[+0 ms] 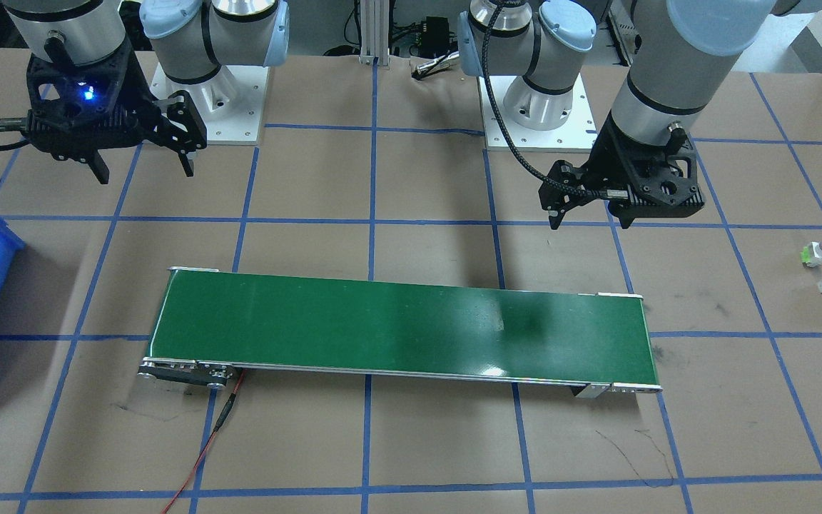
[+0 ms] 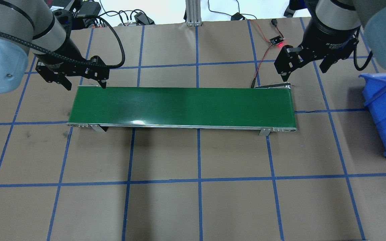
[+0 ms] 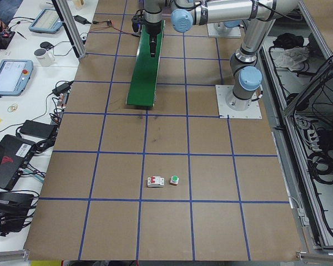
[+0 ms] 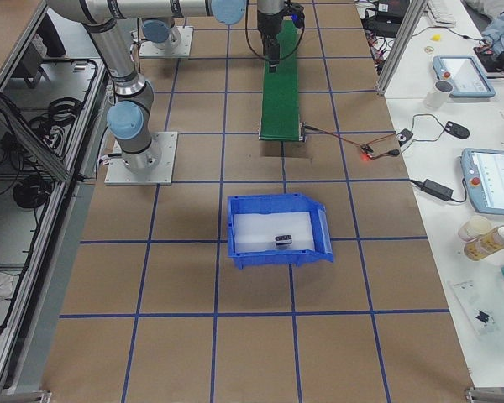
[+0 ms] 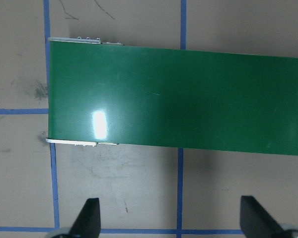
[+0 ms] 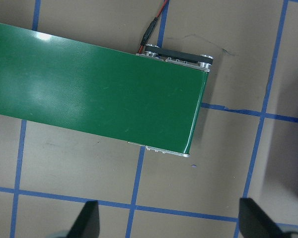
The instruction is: Move capacitor from left to right
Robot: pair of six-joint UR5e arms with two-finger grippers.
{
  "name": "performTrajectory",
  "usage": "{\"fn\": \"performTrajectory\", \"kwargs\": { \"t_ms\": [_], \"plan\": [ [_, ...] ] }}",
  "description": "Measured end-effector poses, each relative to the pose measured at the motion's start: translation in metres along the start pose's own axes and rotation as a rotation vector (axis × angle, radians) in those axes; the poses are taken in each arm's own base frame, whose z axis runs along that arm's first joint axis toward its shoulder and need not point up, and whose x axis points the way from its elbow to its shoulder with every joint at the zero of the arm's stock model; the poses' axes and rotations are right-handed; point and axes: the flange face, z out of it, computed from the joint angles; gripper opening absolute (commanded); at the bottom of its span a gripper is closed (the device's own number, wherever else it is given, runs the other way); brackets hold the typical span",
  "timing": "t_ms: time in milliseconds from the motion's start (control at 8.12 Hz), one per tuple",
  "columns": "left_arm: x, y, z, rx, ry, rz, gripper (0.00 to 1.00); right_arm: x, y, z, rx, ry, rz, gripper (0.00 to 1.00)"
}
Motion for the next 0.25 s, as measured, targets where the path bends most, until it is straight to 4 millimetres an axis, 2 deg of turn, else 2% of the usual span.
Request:
{"fn": "performTrajectory", "kwargs": {
  "t_ms": [246],
  "plan": [
    [0.0, -0.0013, 0.0016, -0.001, 0.0, 0.0, 1.0, -0.0005, -0.0003, 0.0011, -0.003, 0.0, 0.0, 1.0]
  ]
}}
